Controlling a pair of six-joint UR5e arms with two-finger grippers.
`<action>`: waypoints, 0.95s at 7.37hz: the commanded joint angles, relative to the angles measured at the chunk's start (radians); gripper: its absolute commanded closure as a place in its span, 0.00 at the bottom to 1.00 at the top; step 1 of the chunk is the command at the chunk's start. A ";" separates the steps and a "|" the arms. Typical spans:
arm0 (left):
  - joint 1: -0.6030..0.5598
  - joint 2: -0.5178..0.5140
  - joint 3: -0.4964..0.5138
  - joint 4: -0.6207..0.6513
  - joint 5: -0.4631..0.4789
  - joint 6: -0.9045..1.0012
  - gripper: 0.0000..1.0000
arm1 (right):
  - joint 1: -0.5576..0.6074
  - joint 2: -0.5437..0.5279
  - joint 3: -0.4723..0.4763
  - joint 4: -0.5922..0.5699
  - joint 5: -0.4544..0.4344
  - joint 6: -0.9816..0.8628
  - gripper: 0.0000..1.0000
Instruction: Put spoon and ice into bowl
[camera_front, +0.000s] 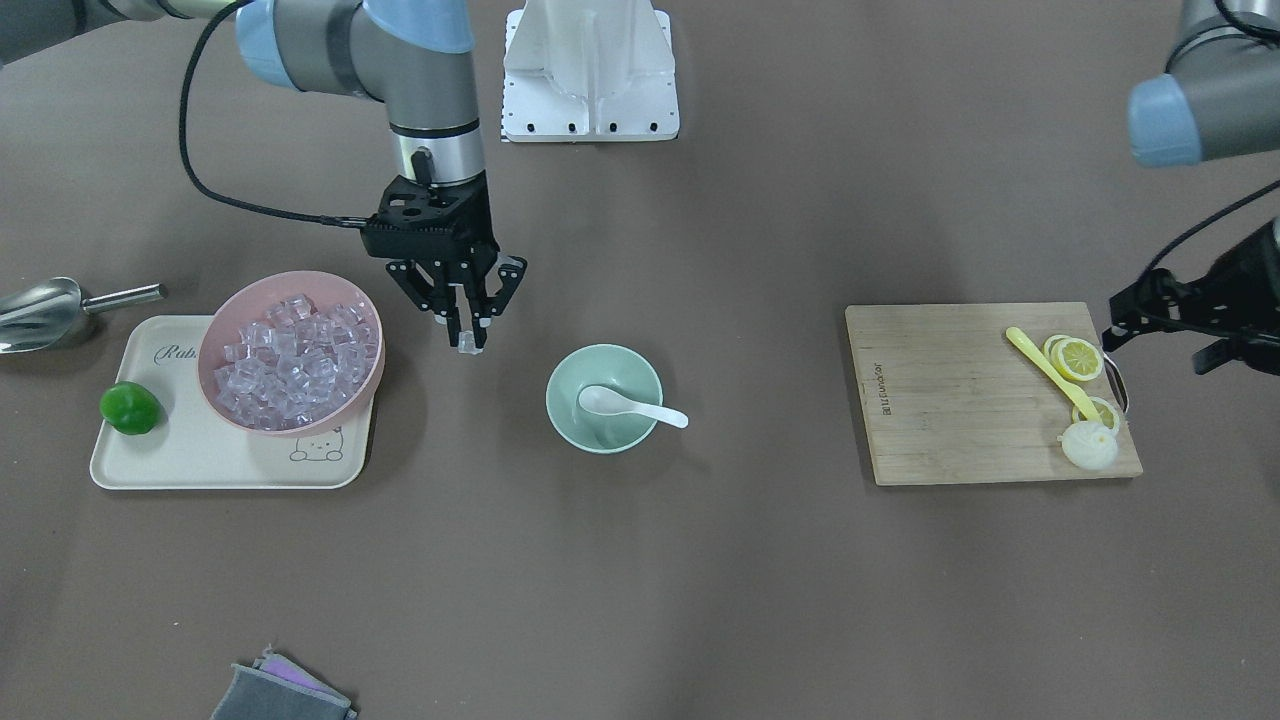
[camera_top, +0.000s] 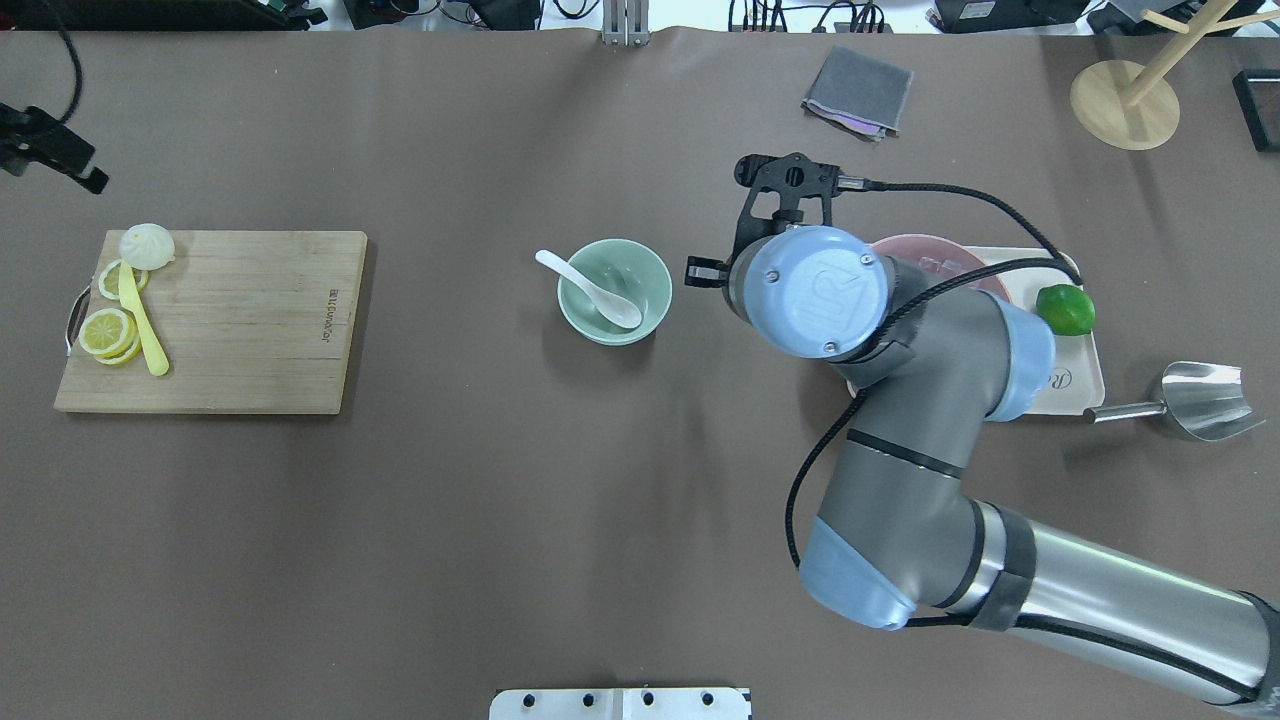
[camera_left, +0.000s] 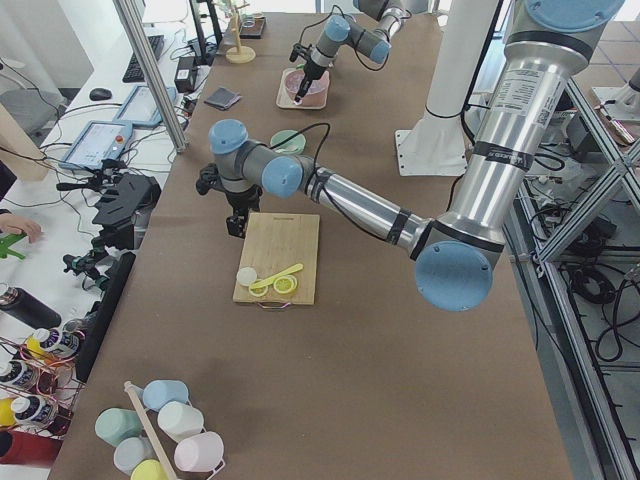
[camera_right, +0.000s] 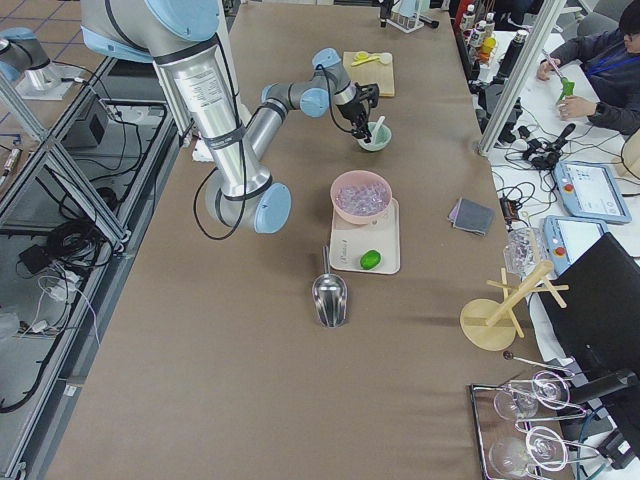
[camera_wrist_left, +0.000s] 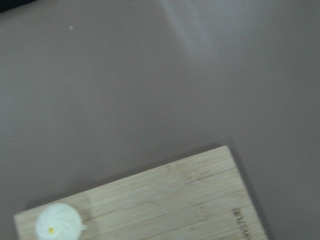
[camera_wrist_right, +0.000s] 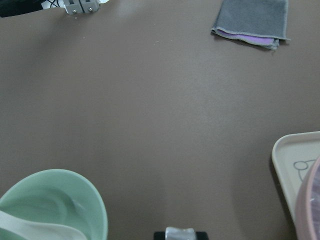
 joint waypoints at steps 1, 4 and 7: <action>-0.133 0.047 0.140 0.012 -0.185 0.035 0.02 | -0.038 0.139 -0.161 0.003 -0.021 0.048 1.00; -0.130 0.119 0.147 -0.077 0.079 0.186 0.02 | -0.052 0.242 -0.336 0.082 -0.024 0.085 1.00; -0.130 0.127 0.141 -0.077 0.079 0.187 0.02 | -0.075 0.258 -0.365 0.114 -0.044 0.171 0.00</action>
